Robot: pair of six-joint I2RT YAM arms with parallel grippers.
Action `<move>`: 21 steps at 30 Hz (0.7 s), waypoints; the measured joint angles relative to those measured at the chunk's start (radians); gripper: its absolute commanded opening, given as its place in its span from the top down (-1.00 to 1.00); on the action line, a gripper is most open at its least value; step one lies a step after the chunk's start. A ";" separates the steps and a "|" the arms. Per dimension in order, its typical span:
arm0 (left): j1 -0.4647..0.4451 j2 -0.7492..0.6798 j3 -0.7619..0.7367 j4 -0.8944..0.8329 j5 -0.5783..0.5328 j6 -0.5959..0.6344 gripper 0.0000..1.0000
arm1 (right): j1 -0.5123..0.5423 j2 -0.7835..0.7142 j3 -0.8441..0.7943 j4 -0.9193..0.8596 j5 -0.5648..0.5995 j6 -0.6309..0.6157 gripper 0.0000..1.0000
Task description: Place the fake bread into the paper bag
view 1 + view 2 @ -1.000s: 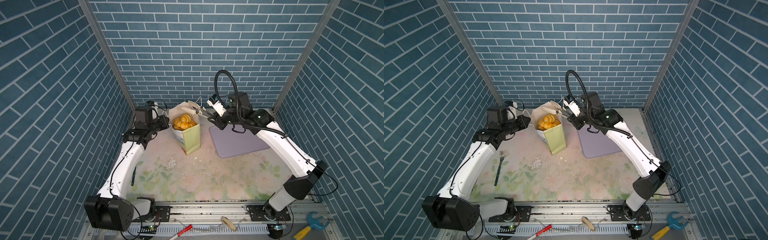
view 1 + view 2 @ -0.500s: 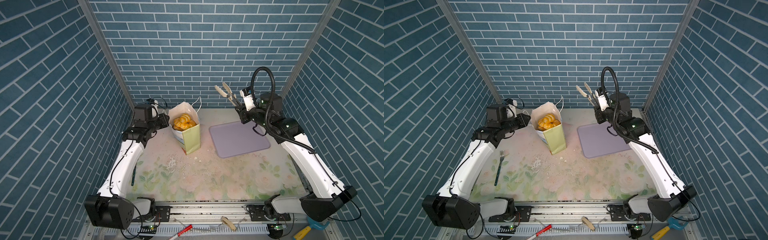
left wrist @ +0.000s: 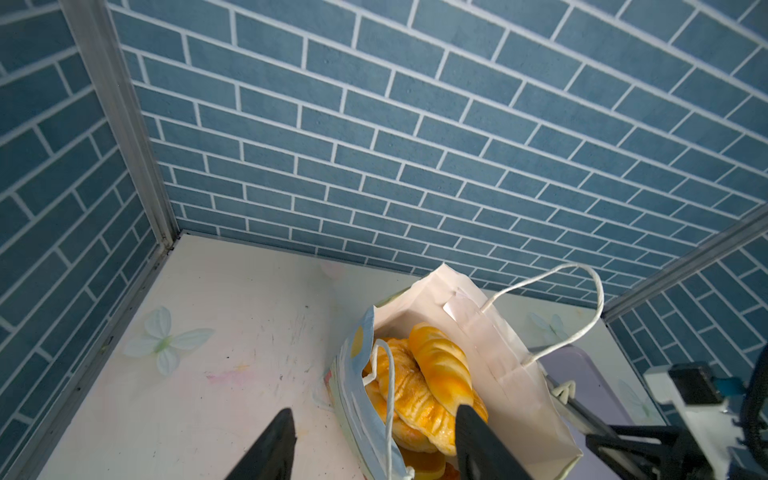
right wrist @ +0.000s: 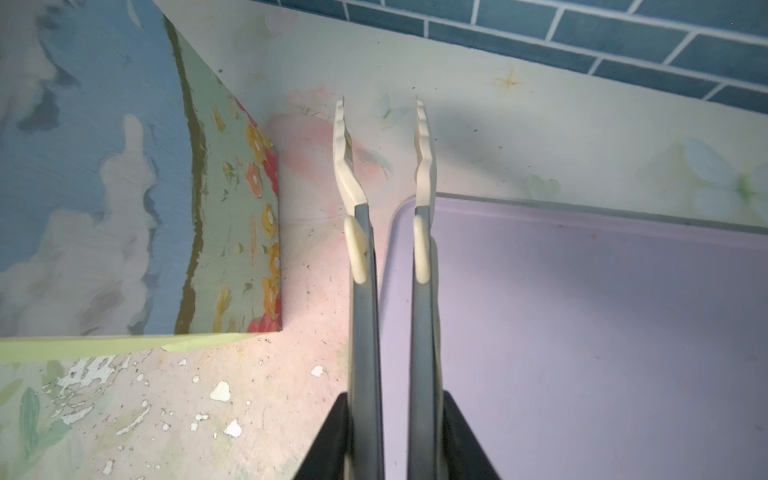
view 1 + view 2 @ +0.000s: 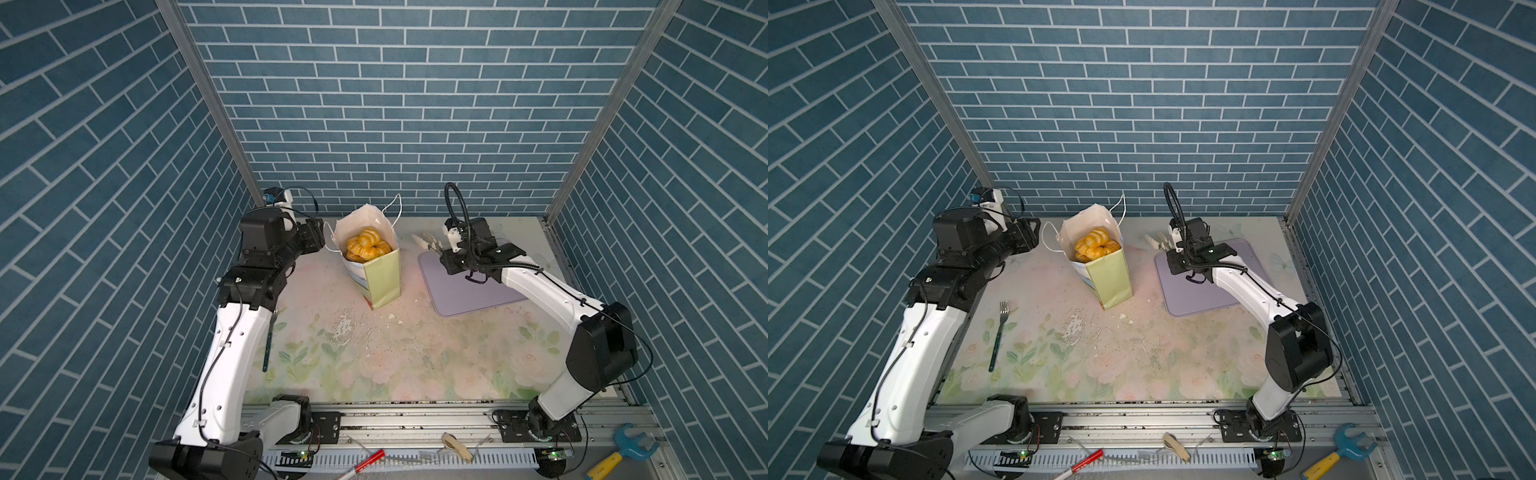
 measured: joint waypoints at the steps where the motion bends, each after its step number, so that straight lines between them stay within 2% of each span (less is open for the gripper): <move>1: 0.004 -0.010 -0.003 0.000 -0.010 0.002 -0.28 | 0.005 0.021 0.000 0.013 -0.013 0.010 0.33; 10: 0.025 -0.038 -0.059 -0.024 -0.047 0.003 -0.29 | 0.055 0.177 -0.001 0.117 -0.079 0.108 0.27; 21: 0.026 -0.038 -0.092 -0.029 -0.035 -0.005 -0.29 | 0.096 0.241 -0.046 0.192 -0.109 0.204 0.13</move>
